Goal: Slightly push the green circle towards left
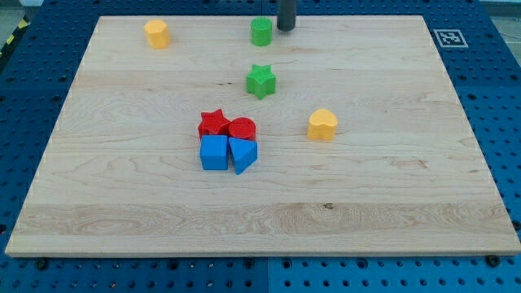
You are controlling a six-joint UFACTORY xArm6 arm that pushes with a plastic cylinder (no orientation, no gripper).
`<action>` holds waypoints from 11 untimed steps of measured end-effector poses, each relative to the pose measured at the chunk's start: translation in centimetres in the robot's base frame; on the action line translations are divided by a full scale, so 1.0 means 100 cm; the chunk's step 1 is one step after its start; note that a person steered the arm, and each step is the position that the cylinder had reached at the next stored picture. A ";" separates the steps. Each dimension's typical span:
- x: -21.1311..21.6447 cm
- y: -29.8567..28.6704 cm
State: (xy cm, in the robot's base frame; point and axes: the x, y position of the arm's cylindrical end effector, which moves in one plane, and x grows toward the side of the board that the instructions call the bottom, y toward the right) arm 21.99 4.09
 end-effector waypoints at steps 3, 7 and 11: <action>0.012 -0.021; 0.036 -0.015; 0.029 -0.038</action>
State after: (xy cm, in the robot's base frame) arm 24.88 0.33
